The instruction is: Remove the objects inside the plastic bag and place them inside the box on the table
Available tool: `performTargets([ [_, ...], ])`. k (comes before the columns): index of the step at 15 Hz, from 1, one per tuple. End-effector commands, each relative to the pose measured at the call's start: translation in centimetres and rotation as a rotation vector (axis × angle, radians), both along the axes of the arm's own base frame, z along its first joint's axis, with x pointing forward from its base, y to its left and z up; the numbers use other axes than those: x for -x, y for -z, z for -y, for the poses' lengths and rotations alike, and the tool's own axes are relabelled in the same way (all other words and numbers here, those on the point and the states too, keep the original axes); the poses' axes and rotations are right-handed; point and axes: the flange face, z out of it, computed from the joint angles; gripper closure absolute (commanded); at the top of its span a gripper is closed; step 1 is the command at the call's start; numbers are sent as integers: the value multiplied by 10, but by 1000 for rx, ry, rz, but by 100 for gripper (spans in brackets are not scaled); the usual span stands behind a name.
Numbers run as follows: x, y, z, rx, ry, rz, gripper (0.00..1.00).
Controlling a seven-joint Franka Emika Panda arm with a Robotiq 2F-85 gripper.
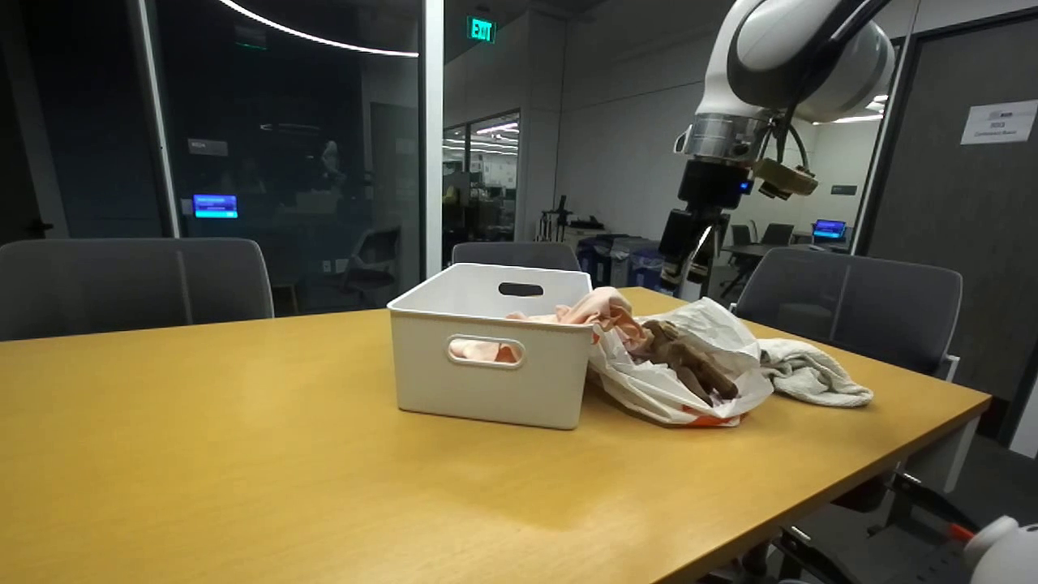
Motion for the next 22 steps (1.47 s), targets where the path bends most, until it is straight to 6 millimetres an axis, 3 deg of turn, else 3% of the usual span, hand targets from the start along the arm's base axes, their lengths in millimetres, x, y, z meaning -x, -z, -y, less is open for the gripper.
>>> performTargets([
  [1, -18, 20, 20, 19, 36, 88, 0],
  [9, -51, 72, 83, 25, 235, 112, 0],
  [21, -92, 136, 114, 34, 340, -33, 0],
  [22, -95, 138, 115, 34, 347, -44, 11],
])
